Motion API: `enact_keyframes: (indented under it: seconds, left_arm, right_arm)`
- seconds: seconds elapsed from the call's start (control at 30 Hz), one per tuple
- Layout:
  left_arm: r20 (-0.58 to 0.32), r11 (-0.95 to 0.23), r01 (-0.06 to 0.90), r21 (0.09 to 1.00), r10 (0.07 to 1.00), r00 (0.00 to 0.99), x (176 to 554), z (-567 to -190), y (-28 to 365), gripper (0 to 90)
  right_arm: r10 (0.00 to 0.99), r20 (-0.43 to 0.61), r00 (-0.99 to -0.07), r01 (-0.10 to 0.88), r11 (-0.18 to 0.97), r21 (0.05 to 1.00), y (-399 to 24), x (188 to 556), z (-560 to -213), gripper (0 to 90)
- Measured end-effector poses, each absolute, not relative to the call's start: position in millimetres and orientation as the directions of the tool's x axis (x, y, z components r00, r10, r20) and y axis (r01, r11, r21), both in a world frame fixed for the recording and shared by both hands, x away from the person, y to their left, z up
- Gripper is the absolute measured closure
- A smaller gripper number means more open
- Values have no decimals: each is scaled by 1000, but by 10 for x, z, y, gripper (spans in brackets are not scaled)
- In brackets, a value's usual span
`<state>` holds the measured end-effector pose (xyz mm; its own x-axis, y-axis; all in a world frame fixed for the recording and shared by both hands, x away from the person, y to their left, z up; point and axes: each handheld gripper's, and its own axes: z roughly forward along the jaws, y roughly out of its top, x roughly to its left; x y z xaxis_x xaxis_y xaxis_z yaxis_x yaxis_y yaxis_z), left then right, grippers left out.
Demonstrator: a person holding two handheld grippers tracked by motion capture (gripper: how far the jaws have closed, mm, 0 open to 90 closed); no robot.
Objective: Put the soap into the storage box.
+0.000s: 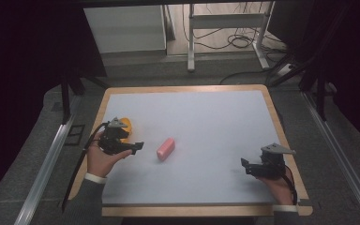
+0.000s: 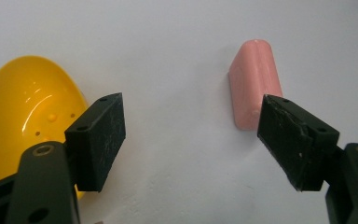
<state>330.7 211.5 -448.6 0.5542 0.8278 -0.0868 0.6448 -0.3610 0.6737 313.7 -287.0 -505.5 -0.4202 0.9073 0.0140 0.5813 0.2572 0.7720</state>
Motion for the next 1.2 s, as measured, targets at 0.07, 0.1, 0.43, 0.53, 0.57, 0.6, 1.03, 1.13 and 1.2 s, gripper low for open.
enact_keyframes:
  seconds: [0.07,0.1,0.43,0.53,0.57,0.6,1.03,1.13,1.2]
  left_arm:
    - [-86,-369,647,667,824,559,3331,-4503,2092,239]
    - [-85,-374,648,664,823,561,3343,-4513,2077,239]
    - [-79,-412,656,633,808,584,3411,-4591,1914,235]
    - [-90,-412,661,627,805,587,3440,-4621,1860,238]
    - [-86,-419,662,621,803,589,3445,-4626,1845,236]
    - [-87,-422,663,619,802,591,3451,-4637,1823,236]
    - [-102,-452,670,589,781,617,3512,-4718,1613,238]
    - [-110,-451,670,590,777,619,3506,-4731,1583,239]
    - [-102,-462,667,585,774,625,3509,-4727,1559,239]
  right_arm:
    - [907,14,-420,582,258,771,-2871,3138,-5059,73]
    - [907,13,-421,582,259,771,-2871,3140,-5063,73]
    - [907,11,-421,585,262,768,-2872,3143,-5073,73]
    - [906,7,-424,586,268,764,-2868,3147,-5081,73]
    - [905,9,-425,586,268,765,-2865,3146,-5083,73]
    - [905,8,-425,586,268,765,-2865,3146,-5083,73]
    - [905,6,-425,586,270,764,-2873,3148,-5087,73]
    - [905,5,-425,586,271,763,-2872,3152,-5092,73]
    - [904,6,-427,587,272,763,-2865,3151,-5092,73]
